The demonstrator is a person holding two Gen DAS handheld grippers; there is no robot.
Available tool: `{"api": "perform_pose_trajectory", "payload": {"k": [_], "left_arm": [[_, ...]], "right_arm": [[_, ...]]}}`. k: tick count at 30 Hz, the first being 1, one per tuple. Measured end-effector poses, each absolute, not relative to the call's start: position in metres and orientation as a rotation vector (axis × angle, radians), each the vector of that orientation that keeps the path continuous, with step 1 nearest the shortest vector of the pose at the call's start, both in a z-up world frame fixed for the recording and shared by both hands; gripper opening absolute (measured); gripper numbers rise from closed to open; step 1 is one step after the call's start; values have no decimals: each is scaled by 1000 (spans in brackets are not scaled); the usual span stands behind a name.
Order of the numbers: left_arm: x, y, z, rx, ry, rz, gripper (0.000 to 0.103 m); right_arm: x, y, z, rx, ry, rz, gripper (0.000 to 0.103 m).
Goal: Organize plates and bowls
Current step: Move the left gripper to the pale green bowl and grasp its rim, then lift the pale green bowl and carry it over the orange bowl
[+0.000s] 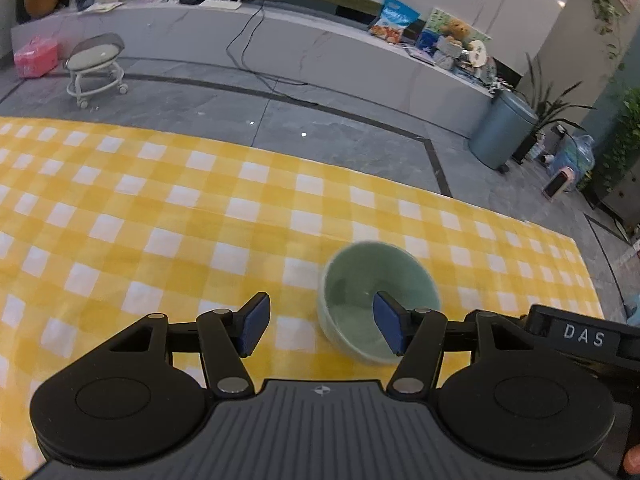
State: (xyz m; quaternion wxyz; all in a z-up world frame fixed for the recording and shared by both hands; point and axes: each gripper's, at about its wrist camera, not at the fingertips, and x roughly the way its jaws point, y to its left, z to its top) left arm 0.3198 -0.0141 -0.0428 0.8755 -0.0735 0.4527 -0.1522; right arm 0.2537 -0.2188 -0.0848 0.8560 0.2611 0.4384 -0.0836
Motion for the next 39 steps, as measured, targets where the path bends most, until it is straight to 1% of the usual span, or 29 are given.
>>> {"api": "perform_pose_trajectory", "payload": {"k": [2,4,6,9,11,12,14,16,18,19,21,23,24,25,26,30,39], "left_arm": [[326,-15,-49,-154,956,-311,68],[331,-16,-56,-151,975,-308,66],[335,-16,-63,-150,994,-303,64],[341,-23,-70,-133,1018,-300,61],[344,-28,-73,-112,1035,-302,54],[345,-31,-75,-102,1042,-300,52],[347,-33,-77,-94,1058,-300,47],[350,-34,-80,-96,1075,-296,44],[351,-34,-81,-108,1084,-310,39],[352,-35,-81,-111,1085,-317,36],[351,-35,-81,-112,1082,-324,32],[352,-36,-81,-113,1078,-338,23],[350,-37,-80,-109,1074,-344,20],[350,-38,-79,-110,1070,-351,13],[350,-40,-78,-107,1069,-354,11],[350,-42,-76,-106,1078,-332,10],[325,-29,-56,-100,1062,-311,8]], "right_arm": [[265,-217,-90,545,941,-172,70],[275,-215,-97,544,965,-167,64],[282,-212,-104,543,993,-158,62],[293,-208,-111,544,1022,-149,62],[300,-207,-116,537,1039,-151,58],[303,-206,-119,535,1052,-151,53],[308,-203,-123,540,1071,-149,49],[311,-202,-127,548,1081,-150,42],[311,-201,-128,541,1077,-156,37],[312,-200,-128,534,1077,-151,32],[312,-201,-131,535,1080,-137,26],[311,-201,-130,536,1075,-122,21],[310,-200,-130,534,1070,-111,16],[310,-199,-129,529,1065,-105,12],[309,-197,-128,518,1062,-103,11],[307,-190,-124,472,1058,-118,9],[276,-185,-113,584,1046,-126,7]]}}
